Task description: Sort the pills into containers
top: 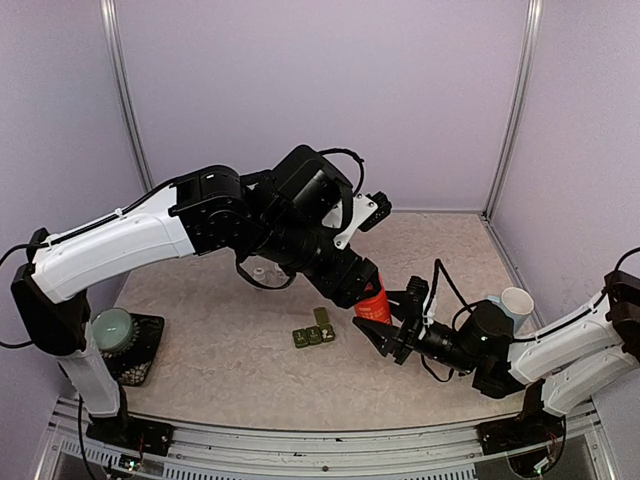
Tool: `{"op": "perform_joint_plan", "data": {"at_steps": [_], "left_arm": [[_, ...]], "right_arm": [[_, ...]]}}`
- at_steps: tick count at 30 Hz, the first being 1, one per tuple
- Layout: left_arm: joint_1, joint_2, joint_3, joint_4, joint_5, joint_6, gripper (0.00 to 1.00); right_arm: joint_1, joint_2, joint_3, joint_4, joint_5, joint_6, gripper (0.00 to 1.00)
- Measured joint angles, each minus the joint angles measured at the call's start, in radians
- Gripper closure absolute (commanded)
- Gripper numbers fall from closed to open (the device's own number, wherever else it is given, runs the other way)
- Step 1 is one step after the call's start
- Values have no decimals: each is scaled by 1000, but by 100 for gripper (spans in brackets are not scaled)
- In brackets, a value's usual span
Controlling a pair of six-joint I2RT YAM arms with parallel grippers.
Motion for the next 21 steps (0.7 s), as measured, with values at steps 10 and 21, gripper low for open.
{"op": "perform_joint_plan", "data": {"at_steps": [10, 21], "left_arm": [[17, 0, -9, 9, 83, -6, 29], [46, 0, -71, 29, 165, -16, 29]], "right_arm": [[0, -17, 6, -77, 12, -14, 65], [0, -32, 6, -91, 10, -17, 65]]}}
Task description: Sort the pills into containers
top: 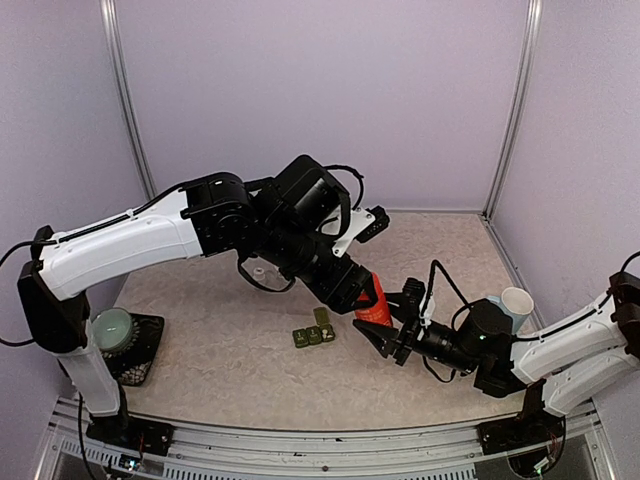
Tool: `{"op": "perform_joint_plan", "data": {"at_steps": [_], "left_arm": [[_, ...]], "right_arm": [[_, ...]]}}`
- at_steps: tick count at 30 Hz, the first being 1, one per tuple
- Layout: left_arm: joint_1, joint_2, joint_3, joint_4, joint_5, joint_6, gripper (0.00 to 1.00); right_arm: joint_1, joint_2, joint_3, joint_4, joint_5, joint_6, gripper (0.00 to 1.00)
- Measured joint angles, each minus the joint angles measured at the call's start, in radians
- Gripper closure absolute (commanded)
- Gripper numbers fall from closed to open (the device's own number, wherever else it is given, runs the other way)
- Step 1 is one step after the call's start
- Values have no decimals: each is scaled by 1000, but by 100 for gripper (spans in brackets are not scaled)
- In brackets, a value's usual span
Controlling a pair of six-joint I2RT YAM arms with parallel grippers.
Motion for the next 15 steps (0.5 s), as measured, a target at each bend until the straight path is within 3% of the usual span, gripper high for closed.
{"op": "perform_joint_plan", "data": {"at_steps": [5, 9, 15], "left_arm": [[5, 0, -2, 8, 14, -2, 29], [5, 0, -3, 20, 19, -2, 22], [5, 0, -3, 24, 21, -4, 26]], "right_arm": [[0, -2, 3, -7, -2, -1, 65], [0, -1, 6, -10, -3, -1, 65], [0, 0, 6, -11, -3, -1, 65]]}}
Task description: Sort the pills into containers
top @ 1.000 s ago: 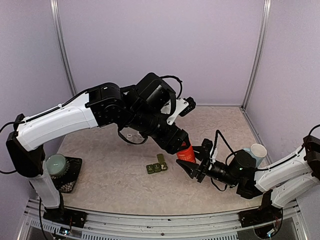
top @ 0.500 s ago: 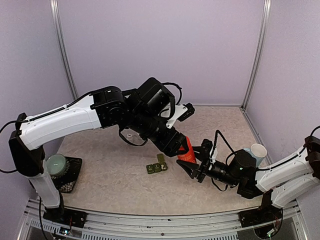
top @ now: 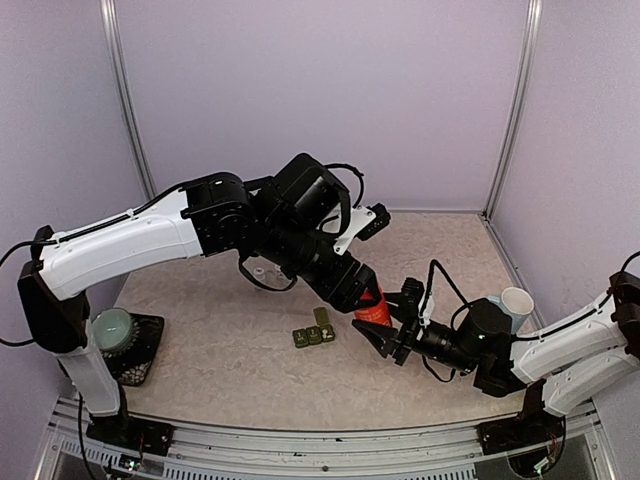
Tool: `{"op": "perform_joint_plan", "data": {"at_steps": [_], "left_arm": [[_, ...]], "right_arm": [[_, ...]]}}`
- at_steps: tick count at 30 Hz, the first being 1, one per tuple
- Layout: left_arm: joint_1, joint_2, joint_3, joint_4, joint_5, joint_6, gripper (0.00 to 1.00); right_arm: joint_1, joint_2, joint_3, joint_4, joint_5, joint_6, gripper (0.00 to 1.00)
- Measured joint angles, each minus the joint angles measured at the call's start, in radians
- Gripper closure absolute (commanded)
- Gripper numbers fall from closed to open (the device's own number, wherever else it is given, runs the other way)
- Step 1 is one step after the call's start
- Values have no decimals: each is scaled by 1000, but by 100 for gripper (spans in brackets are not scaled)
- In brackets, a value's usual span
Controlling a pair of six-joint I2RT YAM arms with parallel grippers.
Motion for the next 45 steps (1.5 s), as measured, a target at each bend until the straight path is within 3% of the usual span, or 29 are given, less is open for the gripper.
{"op": "perform_joint_plan", "data": {"at_steps": [8, 15, 25, 33, 38, 40, 45], "left_arm": [[0, 0, 0, 0, 0, 0, 44], [-1, -9, -24, 14, 26, 26, 44], [-33, -71, -74, 76, 105, 116, 41], [-109, -115, -117, 142, 187, 233, 42], [-133, -142, -124, 144, 230, 303, 18], [-145, -152, -131, 151, 234, 313, 3], [-156, -211, -190, 205, 183, 290, 1]], "right_arm": [[0, 7, 1, -2, -2, 0, 65], [-5, -17, 2, -46, -44, 9, 65], [-11, -206, 11, -248, -211, 101, 64], [-19, -332, 51, -325, -449, 218, 64], [-27, -366, 89, -382, -569, 275, 64], [-31, -381, 100, -400, -585, 290, 64], [-32, -429, 101, -469, -545, 293, 65]]}}
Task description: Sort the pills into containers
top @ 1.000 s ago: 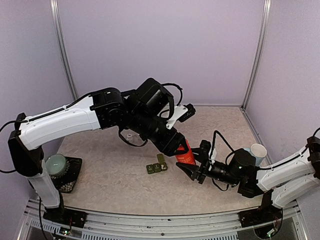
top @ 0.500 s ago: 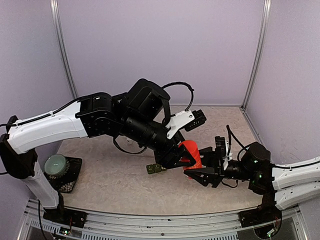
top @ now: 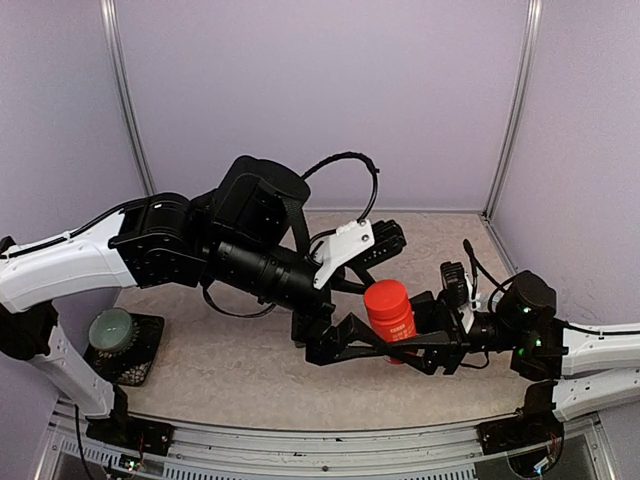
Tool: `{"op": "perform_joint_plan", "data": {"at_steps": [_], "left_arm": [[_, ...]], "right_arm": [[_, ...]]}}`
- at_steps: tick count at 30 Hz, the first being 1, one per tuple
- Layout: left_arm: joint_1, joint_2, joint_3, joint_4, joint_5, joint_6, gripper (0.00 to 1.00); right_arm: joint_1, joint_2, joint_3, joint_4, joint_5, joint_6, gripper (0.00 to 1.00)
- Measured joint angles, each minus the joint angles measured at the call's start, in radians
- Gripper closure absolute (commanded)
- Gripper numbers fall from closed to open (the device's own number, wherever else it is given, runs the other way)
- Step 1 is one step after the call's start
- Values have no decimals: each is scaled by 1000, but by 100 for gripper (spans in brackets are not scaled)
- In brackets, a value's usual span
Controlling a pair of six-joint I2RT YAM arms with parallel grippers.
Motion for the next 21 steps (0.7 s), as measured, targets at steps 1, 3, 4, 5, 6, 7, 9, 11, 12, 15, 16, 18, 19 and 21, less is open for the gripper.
{"op": "perform_joint_plan", "data": {"at_steps": [1, 3, 4, 5, 6, 7, 9, 11, 12, 15, 16, 18, 19, 21], "left_arm": [[0, -8, -2, 11, -24, -14, 1], [0, -13, 5, 32, -81, -48, 1], [3, -10, 17, 36, -109, -67, 1], [5, 3, 42, 32, -134, -92, 1], [10, 16, 63, 31, -148, -110, 1], [13, 34, 93, 23, -163, -126, 1], [18, 85, 169, 8, -190, -158, 1], [25, 124, 211, -3, -209, -182, 1], [27, 139, 221, -10, -217, -195, 1], [40, 165, 221, -33, -236, -222, 1], [47, 168, 217, -35, -240, -231, 1], [66, 165, 200, -32, -244, -247, 1], [74, 161, 189, -29, -243, -253, 1], [88, 151, 163, -8, -237, -269, 1]], "right_arm": [[0, -3, 2, -18, 13, -4, 66], [0, -3, 14, -67, 52, -17, 66], [-1, -3, 18, -88, 71, -24, 66], [-1, -3, 22, -104, 87, -32, 66], [-1, 0, 26, -118, 103, -39, 66], [-1, 3, 29, -132, 117, -44, 66], [-1, 8, 34, -150, 139, -56, 66], [-1, 16, 38, -164, 156, -64, 66], [-1, 17, 39, -167, 162, -66, 66], [-1, 17, 40, -174, 171, -74, 66], [-1, 16, 40, -175, 173, -76, 67], [-1, 11, 40, -179, 179, -80, 66], [-1, 9, 40, -179, 181, -80, 66], [-1, 2, 40, -193, 198, -80, 66]]}}
